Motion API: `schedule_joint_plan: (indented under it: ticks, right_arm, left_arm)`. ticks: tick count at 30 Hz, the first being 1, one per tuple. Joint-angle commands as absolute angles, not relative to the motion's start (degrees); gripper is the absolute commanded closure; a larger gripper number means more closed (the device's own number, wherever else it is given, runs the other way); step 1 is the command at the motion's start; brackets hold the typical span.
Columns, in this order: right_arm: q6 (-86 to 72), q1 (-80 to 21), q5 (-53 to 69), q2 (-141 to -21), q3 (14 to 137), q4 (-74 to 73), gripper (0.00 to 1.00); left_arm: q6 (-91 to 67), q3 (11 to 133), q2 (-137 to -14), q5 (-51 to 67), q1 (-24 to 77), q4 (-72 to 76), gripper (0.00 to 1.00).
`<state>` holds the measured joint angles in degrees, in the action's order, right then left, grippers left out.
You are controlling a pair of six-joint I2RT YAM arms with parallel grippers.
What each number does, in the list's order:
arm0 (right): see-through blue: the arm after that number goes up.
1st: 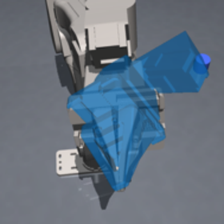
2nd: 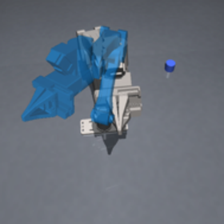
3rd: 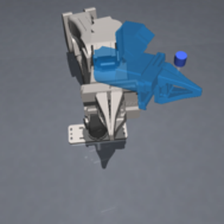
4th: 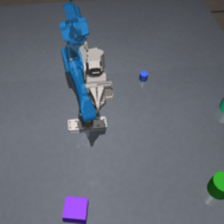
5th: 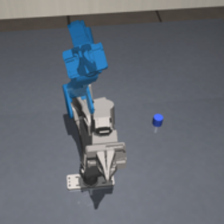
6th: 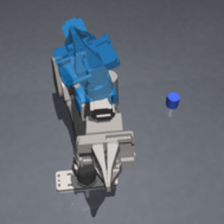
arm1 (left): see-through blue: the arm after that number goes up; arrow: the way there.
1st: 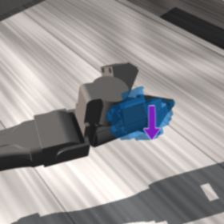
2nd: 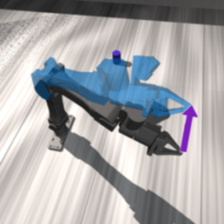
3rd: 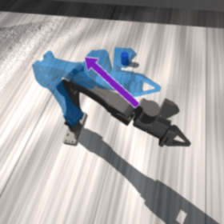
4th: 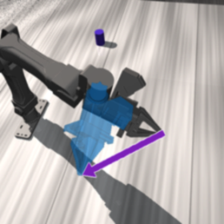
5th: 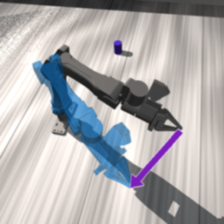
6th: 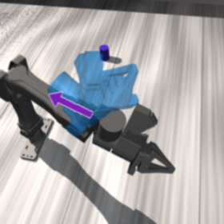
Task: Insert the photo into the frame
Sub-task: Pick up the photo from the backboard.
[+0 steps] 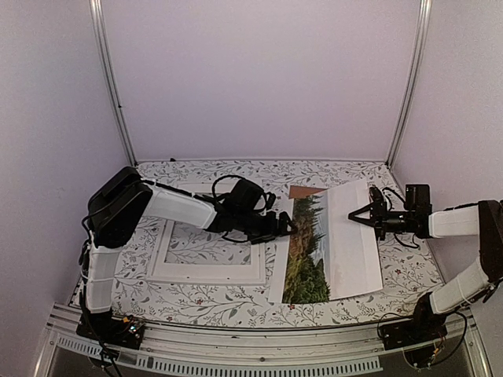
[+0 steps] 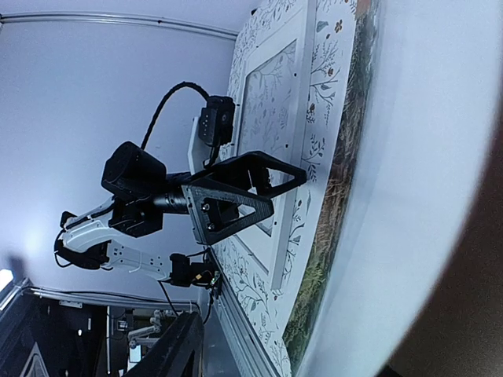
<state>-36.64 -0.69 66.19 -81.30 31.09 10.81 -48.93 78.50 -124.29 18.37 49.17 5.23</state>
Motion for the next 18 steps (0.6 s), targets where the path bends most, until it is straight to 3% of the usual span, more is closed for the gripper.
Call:
schedule_joint_plan:
  ticks: [1, 8, 18]
  right_arm:
    - [-33.8, -0.8, 68.5, -79.9, 32.9, 9.5, 0.48]
    - [-27.5, -0.8, 59.1, -80.0, 37.0, -4.0, 0.57]
    - [-23.9, -0.8, 53.4, -79.3, 39.6, -10.1, 0.72]
  left_arm:
    - [-49.1, 75.8, -125.6, 17.4, 48.3, -2.2, 0.03]
    - [-49.1, 75.4, -125.2, 17.5, 48.3, -2.0, 0.03]
    - [-48.5, 75.5, -123.1, 17.3, 48.2, -1.7, 0.03]
